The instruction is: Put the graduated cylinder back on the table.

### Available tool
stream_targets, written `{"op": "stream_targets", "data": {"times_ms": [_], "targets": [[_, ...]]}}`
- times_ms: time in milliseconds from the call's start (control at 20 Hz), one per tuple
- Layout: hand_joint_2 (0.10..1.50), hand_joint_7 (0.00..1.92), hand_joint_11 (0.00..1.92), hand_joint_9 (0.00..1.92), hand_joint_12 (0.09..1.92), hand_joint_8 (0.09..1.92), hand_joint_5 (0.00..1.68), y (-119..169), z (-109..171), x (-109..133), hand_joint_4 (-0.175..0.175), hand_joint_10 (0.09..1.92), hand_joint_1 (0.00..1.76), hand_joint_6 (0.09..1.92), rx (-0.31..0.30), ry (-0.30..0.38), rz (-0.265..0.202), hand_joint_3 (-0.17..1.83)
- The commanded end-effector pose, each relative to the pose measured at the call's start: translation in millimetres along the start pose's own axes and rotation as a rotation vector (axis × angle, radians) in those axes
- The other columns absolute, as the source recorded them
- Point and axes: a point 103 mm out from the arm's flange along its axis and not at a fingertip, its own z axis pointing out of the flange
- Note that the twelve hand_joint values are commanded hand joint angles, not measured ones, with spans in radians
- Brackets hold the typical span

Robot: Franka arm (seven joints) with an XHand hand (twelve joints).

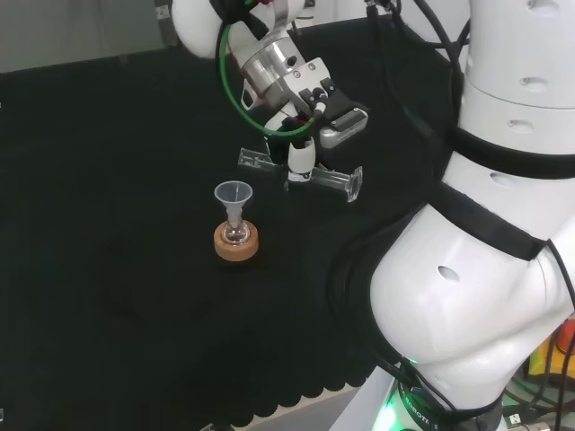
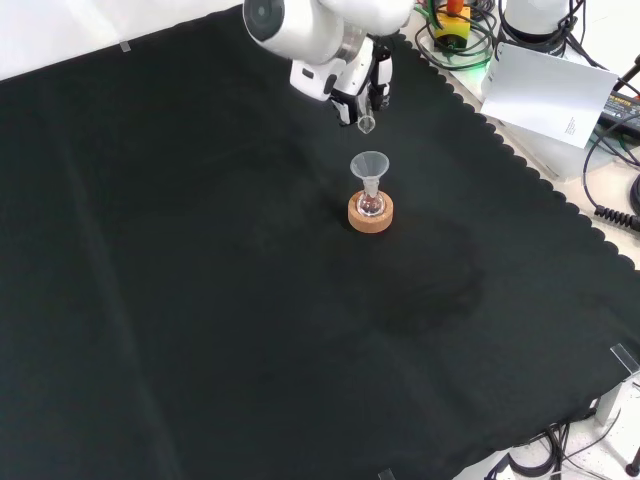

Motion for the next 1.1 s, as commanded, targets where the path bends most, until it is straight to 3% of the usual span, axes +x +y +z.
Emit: {"op": "stream_targets", "data": {"times_ms": [50,200,700,1100], "targets": [[1.14,1.41,1.43,1.54,0.60,0.13,0.97,1,0,-7,-0.175,0.09,1.15,1.04,-0.128,0.078,-0.068,-0.02],[1.14,1.41,1.43,1.54,0.59,0.13,0.97,6,-2,-10,-0.175,0.09,1.15,1.04,-0.210,0.106,-0.093,-0.02],[1.14,1.41,1.42,1.53,0.59,0.12,0.97,42,-15,-30,-0.175,0.09,1.15,1.05,-0.370,0.113,-0.121,-0.02],[1.14,1.40,1.41,1.52,0.59,0.12,0.96,82,-39,-36,-0.175,0.09,1.15,1.05,-0.489,0.114,-0.186,-0.02]]}}
